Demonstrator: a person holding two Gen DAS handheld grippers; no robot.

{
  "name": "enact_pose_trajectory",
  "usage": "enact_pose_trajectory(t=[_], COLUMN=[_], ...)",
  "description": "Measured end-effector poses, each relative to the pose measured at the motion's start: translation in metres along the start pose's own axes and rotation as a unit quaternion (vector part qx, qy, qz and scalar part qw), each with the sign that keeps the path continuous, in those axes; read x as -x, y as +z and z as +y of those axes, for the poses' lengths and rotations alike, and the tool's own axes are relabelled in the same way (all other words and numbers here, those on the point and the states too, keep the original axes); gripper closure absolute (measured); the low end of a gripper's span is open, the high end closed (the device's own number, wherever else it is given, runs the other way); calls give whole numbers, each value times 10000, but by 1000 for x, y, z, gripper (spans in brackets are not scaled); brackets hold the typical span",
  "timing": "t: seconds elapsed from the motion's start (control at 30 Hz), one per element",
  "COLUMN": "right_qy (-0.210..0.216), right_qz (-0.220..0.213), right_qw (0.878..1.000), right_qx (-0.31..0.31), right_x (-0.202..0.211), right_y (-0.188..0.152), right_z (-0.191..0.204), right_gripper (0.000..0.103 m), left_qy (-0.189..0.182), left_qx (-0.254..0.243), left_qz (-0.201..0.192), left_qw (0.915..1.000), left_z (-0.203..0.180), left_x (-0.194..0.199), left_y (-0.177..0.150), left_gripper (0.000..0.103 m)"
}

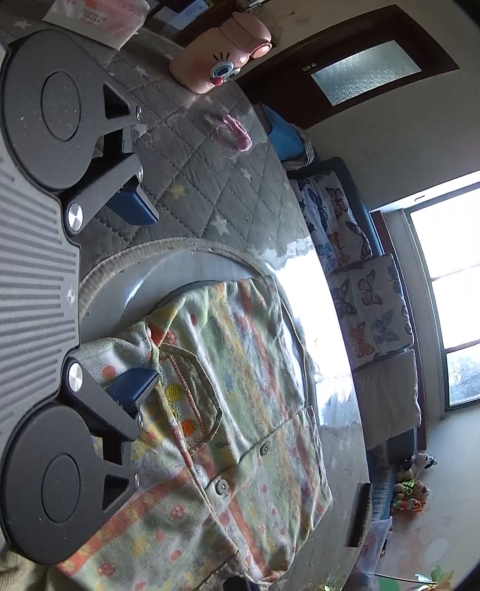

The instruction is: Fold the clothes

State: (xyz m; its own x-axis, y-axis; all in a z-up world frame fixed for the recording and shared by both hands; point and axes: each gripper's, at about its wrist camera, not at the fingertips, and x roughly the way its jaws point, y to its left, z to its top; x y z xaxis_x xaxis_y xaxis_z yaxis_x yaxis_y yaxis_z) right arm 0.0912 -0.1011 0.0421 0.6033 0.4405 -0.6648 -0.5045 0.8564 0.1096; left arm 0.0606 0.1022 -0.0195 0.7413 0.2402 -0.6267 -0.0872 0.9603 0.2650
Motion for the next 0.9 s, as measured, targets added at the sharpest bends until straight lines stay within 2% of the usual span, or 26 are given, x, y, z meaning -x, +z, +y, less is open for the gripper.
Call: enact_pose_trajectory(t=[0.17,0.27,0.43,0.53,0.67,0.8,0.9], right_qy=[371,320,334,322,344,380,361], right_qz=[142,391,373,231,308,260,279], right_qw=[9987,9983,9980,9985,9988,9988,9989], right_qx=[321,275,390,382,166,150,145], right_x=[22,20,31,35,27,36,35], right_y=[-15,-30,-38,-36,-41,-42,-42], right_z=[12,8,7,8,1,1,-1], right_gripper=[85,85,85,85,85,85,85], left_qy=[-150,-161,-27,4,57,-145,-480], left_qx=[-180,-305,-544,-617,-646,-973,-1433], left_qz=[-193,-141,-132,-137,-98,-301,-620], left_qw=[9995,9993,9984,9980,9978,9947,9866], left_z=[-3,-5,-3,-2,0,-5,-18], left_x=[29,39,50,54,53,74,94], left_y=[-11,-25,-46,-48,-51,-56,-61], left_gripper=[16,16,14,14,14,16,16])
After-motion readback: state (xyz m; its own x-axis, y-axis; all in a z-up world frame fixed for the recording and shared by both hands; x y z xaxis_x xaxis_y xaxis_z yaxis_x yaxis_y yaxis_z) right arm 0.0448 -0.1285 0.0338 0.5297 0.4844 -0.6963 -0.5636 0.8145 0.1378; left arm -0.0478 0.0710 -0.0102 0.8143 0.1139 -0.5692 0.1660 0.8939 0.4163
